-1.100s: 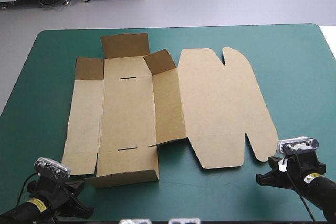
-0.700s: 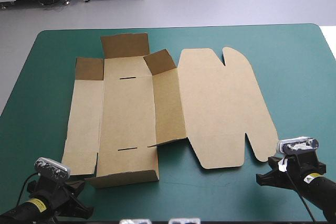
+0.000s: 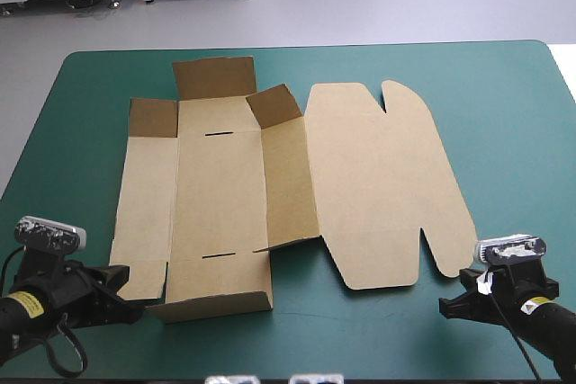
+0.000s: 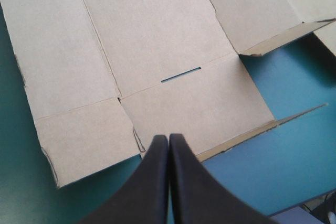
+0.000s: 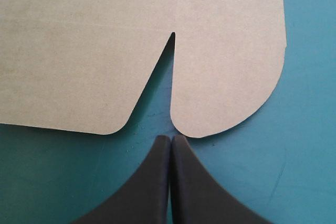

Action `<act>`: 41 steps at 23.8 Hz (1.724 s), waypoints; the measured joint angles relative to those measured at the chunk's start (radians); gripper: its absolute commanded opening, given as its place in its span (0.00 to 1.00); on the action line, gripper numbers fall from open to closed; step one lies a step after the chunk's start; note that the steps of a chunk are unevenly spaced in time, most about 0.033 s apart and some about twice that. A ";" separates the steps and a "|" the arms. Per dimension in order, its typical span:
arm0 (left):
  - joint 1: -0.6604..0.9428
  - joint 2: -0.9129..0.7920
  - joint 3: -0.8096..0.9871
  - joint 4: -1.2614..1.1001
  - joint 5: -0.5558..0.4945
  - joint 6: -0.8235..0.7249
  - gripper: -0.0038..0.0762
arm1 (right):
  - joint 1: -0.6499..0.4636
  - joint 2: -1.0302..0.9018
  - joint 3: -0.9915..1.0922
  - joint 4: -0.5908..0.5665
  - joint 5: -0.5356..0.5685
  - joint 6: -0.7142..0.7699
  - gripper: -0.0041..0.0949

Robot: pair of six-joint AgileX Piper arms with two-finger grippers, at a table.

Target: Fold the box

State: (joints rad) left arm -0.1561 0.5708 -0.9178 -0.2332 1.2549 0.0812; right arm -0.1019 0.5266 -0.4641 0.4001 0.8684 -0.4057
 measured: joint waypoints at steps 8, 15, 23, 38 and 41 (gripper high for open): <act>0.000 0.248 -0.046 -0.038 -0.095 0.008 0.04 | 0.000 0.000 0.000 0.000 0.000 0.001 0.02; 0.002 0.405 -0.081 -0.070 -0.135 0.084 0.04 | 0.000 0.000 0.000 0.000 0.000 0.003 0.02; 0.300 0.565 -0.254 -0.126 -0.169 0.155 0.04 | 0.000 0.000 0.000 0.000 -0.001 0.003 0.02; 0.754 0.941 -0.210 -0.279 -0.039 0.355 0.04 | 0.000 0.000 0.000 0.000 -0.001 0.003 0.02; 0.754 0.957 -0.167 -0.280 -0.042 0.392 0.04 | 0.000 0.000 0.000 0.000 -0.001 0.003 0.02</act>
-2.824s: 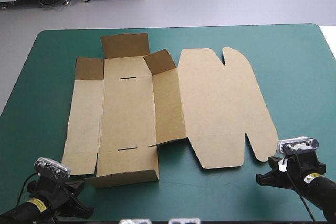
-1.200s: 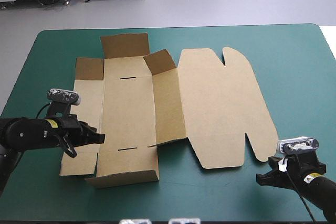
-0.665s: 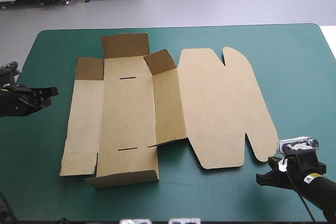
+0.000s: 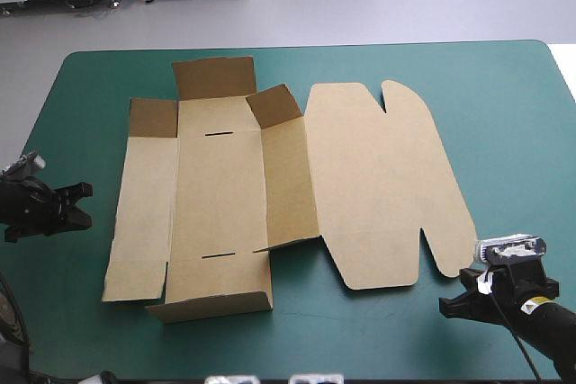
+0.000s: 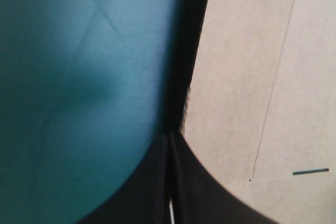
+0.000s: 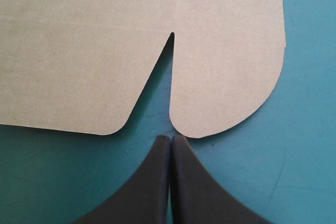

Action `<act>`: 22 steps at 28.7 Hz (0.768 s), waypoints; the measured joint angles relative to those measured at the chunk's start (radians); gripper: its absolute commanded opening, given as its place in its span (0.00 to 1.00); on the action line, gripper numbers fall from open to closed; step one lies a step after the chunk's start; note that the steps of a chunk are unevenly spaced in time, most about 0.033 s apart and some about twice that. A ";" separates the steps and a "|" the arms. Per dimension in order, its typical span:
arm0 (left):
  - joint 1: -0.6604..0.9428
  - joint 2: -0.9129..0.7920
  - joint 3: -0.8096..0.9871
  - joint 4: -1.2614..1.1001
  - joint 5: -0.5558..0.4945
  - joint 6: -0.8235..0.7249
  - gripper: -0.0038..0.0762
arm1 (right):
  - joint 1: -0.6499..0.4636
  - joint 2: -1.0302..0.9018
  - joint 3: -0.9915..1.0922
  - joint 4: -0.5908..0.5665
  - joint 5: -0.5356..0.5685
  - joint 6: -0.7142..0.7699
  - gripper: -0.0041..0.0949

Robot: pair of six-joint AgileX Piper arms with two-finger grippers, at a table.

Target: Fold the box

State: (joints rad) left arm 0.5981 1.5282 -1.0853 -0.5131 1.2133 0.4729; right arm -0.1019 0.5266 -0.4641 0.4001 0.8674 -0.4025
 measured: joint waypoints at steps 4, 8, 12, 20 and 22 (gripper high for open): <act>0.000 0.012 0.036 -0.029 -0.003 0.070 0.05 | 0.000 0.000 0.000 0.000 -0.001 0.000 0.02; 0.001 0.015 0.041 -0.089 -0.006 0.140 0.30 | 0.000 0.000 0.000 0.000 -0.003 0.000 0.02; 0.001 0.015 0.041 -0.093 -0.014 0.179 0.61 | 0.000 0.000 0.000 0.000 -0.003 0.000 0.02; 0.002 0.040 0.054 -0.102 -0.036 0.192 0.68 | 0.000 0.000 0.000 0.000 -0.003 0.000 0.02; 0.002 0.063 0.060 -0.112 -0.034 0.189 0.68 | 0.000 0.000 0.000 -0.001 -0.003 0.000 0.02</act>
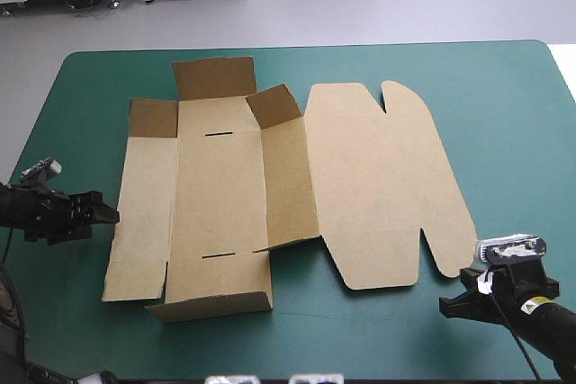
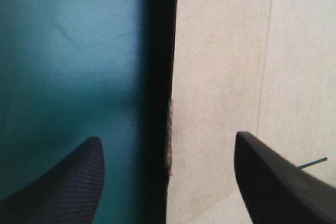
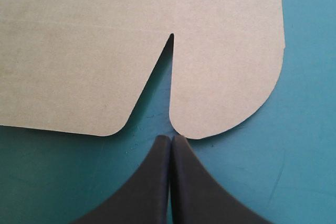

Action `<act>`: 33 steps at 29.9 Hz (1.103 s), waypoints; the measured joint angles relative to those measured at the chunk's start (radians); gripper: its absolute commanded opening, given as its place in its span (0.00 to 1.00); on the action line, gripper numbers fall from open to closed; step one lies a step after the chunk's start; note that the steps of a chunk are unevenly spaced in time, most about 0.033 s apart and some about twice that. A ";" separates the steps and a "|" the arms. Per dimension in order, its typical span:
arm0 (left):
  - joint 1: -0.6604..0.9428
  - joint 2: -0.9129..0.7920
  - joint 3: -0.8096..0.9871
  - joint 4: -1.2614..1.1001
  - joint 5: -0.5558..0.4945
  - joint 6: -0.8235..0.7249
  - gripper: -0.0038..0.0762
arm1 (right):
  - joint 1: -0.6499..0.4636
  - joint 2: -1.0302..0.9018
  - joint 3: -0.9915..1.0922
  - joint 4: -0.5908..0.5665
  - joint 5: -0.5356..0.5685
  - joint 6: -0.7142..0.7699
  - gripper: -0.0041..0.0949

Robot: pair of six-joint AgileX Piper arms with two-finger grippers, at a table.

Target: Fold the box

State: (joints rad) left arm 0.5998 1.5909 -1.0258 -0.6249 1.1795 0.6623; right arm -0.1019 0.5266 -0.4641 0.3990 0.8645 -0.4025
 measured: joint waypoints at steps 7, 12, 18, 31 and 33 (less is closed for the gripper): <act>0.000 0.063 0.010 -0.062 0.013 0.021 0.68 | 0.000 0.000 0.000 0.000 0.000 0.000 0.02; -0.010 0.095 0.016 -0.072 0.013 0.032 0.68 | 0.000 0.000 0.000 0.000 0.000 0.000 0.02; -0.067 0.118 0.016 -0.114 0.015 0.033 0.62 | 0.000 0.000 0.000 0.000 -0.001 0.000 0.02; -0.212 0.174 0.016 -0.166 0.035 0.033 0.32 | 0.000 0.000 0.000 0.000 -0.001 0.000 0.02; -0.213 0.179 0.016 -0.161 0.030 0.033 0.24 | 0.000 0.000 0.000 0.000 -0.001 0.000 0.02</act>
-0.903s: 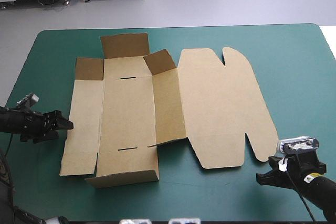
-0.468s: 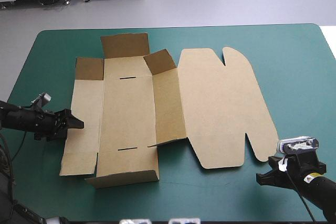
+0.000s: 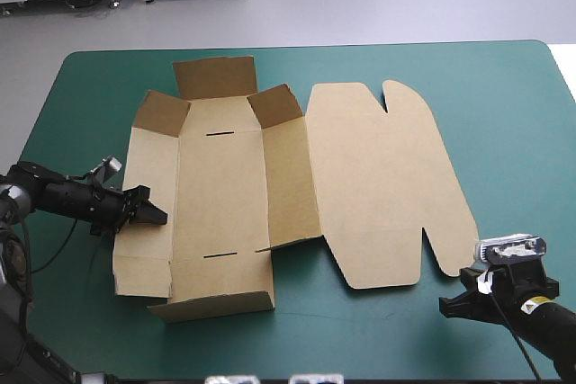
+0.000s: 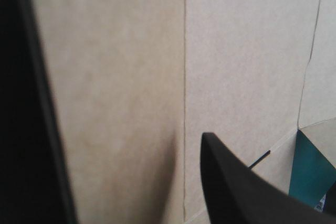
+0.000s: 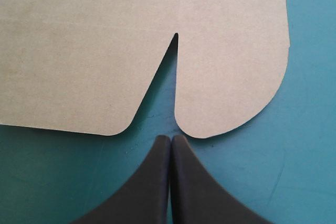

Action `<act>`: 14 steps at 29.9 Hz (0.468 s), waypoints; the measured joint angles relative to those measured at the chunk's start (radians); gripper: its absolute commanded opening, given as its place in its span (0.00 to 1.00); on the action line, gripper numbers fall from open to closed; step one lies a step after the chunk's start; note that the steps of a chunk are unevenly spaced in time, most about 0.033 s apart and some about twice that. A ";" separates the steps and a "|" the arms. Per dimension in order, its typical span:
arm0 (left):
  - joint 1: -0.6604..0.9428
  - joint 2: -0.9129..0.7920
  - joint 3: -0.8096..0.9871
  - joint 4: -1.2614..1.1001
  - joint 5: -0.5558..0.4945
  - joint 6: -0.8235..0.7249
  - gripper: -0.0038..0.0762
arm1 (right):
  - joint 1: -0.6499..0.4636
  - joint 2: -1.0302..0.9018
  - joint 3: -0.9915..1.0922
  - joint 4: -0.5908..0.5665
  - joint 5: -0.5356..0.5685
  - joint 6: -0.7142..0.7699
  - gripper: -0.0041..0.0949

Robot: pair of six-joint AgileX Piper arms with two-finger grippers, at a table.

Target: Fold the box

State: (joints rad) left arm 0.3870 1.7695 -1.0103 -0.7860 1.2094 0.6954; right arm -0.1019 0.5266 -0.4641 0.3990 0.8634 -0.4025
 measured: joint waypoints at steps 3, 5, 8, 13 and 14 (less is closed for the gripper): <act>0.000 0.005 0.001 0.009 -0.008 0.000 0.11 | 0.000 0.000 0.000 0.000 0.000 0.000 0.02; -0.001 0.007 0.001 0.003 -0.004 0.000 0.05 | 0.000 0.000 0.000 0.000 0.000 0.000 0.02; -0.001 0.007 -0.004 -0.003 0.008 0.000 0.04 | 0.000 0.000 0.000 0.000 0.000 0.000 0.02; -0.008 0.007 -0.037 0.006 0.021 -0.006 0.04 | 0.000 0.000 0.000 0.000 0.000 0.000 0.02; -0.010 0.004 -0.050 0.016 0.019 -0.011 0.04 | 0.000 0.000 0.000 0.000 0.000 0.000 0.02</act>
State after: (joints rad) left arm 0.3769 1.7738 -1.0598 -0.7698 1.2283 0.6848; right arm -0.1019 0.5266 -0.4641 0.3990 0.8634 -0.4025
